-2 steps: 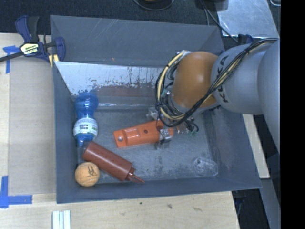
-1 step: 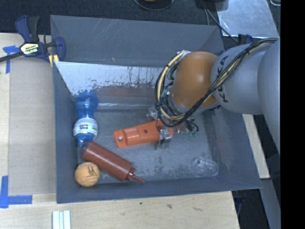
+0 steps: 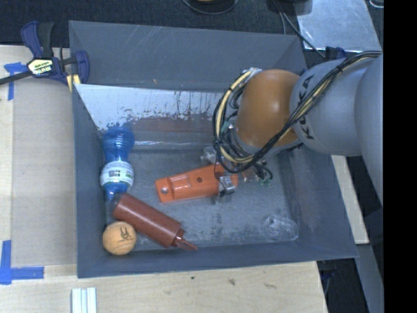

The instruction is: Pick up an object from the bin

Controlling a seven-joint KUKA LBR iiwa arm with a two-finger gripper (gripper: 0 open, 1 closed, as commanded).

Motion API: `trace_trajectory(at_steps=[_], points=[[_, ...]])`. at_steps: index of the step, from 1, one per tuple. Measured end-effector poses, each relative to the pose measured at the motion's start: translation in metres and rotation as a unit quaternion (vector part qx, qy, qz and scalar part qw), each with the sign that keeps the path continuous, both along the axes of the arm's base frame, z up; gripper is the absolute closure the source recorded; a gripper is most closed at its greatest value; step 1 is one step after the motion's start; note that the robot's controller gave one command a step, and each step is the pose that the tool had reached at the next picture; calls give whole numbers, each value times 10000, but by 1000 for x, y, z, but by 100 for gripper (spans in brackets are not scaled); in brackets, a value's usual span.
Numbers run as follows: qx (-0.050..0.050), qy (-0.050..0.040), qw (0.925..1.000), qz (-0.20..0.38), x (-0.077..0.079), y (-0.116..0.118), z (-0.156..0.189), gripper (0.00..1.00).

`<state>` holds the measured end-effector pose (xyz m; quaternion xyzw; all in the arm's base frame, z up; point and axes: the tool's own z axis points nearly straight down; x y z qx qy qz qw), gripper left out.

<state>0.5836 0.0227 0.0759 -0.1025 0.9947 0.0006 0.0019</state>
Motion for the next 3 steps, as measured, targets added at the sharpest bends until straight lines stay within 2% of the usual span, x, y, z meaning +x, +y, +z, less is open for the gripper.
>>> trace_trajectory(at_steps=[1, 3], points=[[-2, 34, 10000, 0, -2, 0, 16, 100], [-3, 8, 10000, -1, 0, 0, 48, 100]])
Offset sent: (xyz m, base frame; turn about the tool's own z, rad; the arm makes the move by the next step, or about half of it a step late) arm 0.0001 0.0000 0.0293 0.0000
